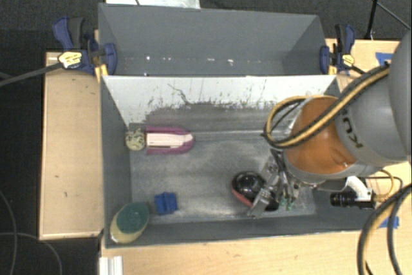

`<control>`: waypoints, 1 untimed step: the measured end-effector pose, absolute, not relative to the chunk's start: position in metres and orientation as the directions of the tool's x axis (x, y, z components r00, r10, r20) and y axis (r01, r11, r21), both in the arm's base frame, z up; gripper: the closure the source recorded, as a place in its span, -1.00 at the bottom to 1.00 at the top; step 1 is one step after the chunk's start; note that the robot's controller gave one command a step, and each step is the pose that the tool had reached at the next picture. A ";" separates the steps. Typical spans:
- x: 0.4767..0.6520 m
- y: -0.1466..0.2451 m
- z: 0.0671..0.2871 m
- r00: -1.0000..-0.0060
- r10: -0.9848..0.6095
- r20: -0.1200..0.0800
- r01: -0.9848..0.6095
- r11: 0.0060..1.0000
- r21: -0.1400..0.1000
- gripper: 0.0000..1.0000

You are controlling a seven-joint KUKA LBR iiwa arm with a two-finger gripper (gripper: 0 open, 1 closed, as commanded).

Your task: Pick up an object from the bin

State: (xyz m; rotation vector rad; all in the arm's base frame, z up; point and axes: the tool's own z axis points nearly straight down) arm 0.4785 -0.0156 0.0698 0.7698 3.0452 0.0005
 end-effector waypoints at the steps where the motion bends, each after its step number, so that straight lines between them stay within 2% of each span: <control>1: 0.478 0.009 0.070 -0.830 0.557 -0.002 0.557 0.830 0.001 -1.00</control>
Offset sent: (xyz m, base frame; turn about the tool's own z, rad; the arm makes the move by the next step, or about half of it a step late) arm -0.0014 0.0244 0.0002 0.0963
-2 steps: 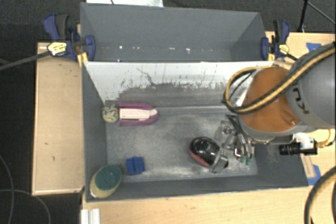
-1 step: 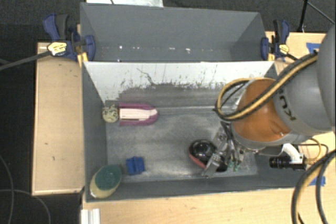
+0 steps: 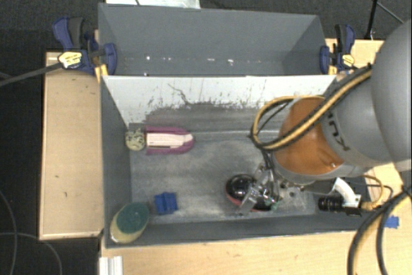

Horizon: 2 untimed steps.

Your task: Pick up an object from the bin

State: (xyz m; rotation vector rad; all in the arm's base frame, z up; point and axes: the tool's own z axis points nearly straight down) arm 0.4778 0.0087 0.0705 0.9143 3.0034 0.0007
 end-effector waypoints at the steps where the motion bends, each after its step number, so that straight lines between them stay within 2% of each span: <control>1: 0.480 0.008 0.072 -0.832 0.555 -0.007 0.555 0.832 0.004 1.00; 2: 0.481 0.008 0.143 -0.834 0.552 -0.006 0.552 0.834 0.004 1.00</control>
Offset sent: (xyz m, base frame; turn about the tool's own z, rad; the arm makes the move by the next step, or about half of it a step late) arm 0.0000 0.0000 0.0000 0.0000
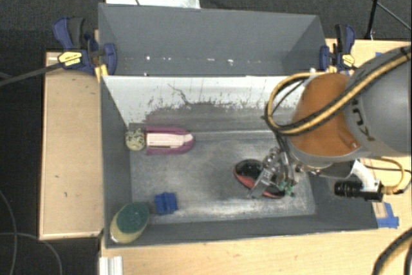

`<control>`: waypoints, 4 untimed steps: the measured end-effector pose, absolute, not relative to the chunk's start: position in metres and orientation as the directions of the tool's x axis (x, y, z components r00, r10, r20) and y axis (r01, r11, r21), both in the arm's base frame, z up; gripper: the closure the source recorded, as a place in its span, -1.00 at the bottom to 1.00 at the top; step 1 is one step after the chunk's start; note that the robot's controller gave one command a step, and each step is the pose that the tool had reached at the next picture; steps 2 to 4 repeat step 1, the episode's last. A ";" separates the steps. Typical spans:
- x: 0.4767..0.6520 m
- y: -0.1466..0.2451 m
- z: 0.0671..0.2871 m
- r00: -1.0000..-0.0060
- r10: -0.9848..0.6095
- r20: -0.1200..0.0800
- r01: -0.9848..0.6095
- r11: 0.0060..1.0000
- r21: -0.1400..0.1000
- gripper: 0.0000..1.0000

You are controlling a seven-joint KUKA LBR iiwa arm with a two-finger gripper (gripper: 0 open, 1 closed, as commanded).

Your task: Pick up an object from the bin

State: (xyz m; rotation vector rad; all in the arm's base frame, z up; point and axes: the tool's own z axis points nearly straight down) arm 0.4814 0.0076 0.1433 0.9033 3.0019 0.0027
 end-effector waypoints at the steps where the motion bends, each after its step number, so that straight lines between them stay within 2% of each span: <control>1: 0.482 0.007 0.177 -0.837 0.547 -0.004 0.547 0.837 0.002 1.00; 4: 0.482 0.007 0.177 -0.837 0.547 -0.004 0.547 0.837 0.002 1.00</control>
Offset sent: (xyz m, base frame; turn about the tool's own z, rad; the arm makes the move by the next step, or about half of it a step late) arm 0.0000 -0.0001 0.0322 0.0000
